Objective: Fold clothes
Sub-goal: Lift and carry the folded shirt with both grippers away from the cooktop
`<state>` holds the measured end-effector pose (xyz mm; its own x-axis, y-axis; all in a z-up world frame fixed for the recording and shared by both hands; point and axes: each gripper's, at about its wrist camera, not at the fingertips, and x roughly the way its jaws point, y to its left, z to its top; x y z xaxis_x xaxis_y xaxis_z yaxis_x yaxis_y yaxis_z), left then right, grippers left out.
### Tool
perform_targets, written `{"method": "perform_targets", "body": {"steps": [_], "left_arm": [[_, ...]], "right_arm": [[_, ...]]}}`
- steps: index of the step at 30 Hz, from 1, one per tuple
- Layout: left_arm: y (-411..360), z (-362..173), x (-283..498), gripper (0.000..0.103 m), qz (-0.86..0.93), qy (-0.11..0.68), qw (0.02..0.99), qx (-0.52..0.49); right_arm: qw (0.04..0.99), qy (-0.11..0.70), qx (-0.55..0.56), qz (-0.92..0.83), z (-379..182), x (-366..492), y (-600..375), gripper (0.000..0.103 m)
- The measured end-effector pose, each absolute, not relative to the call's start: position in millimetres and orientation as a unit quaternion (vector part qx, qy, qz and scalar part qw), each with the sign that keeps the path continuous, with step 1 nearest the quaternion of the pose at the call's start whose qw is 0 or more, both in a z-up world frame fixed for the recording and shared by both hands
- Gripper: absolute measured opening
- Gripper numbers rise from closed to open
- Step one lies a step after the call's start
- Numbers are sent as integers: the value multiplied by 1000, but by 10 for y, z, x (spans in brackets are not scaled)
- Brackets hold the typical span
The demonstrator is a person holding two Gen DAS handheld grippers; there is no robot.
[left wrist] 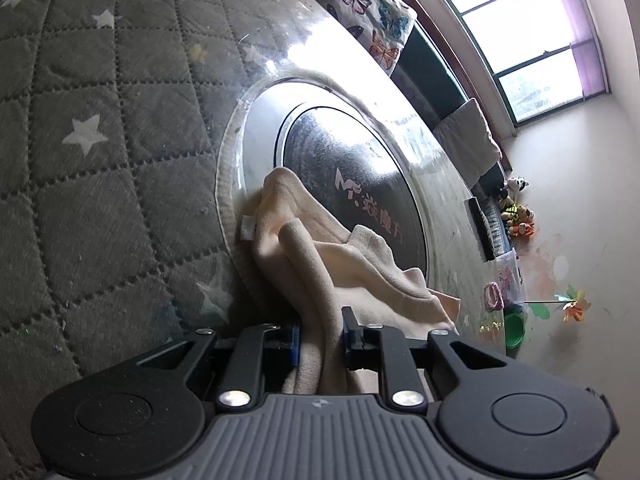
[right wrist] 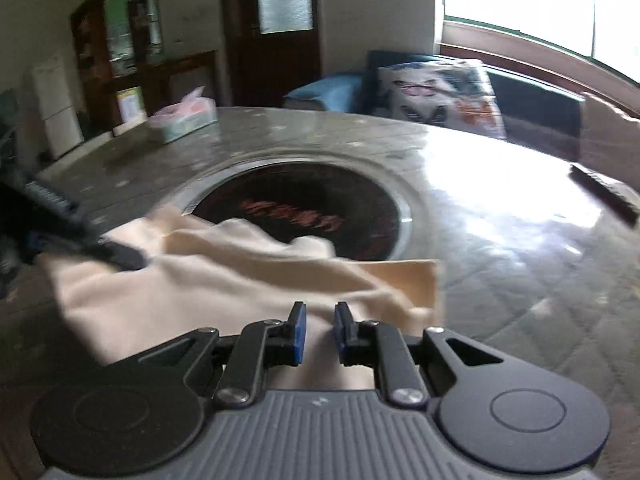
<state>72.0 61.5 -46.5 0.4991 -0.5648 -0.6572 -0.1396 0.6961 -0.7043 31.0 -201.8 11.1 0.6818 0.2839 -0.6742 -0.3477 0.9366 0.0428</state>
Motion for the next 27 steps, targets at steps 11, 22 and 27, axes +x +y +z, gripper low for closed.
{"method": "perform_targets", "body": {"steps": [11, 22, 27], "left_arm": [[568, -407, 736, 21, -138, 482, 800, -329], [441, -240, 735, 20, -138, 475, 822, -284], [259, -73, 784, 17, -160, 469, 827, -265]], "right_arm": [[927, 362, -8, 97, 45, 397, -2327, 34], [923, 363, 65, 113, -6, 324, -2400, 8], [933, 333, 91, 106, 199, 134, -2554, 8]]}}
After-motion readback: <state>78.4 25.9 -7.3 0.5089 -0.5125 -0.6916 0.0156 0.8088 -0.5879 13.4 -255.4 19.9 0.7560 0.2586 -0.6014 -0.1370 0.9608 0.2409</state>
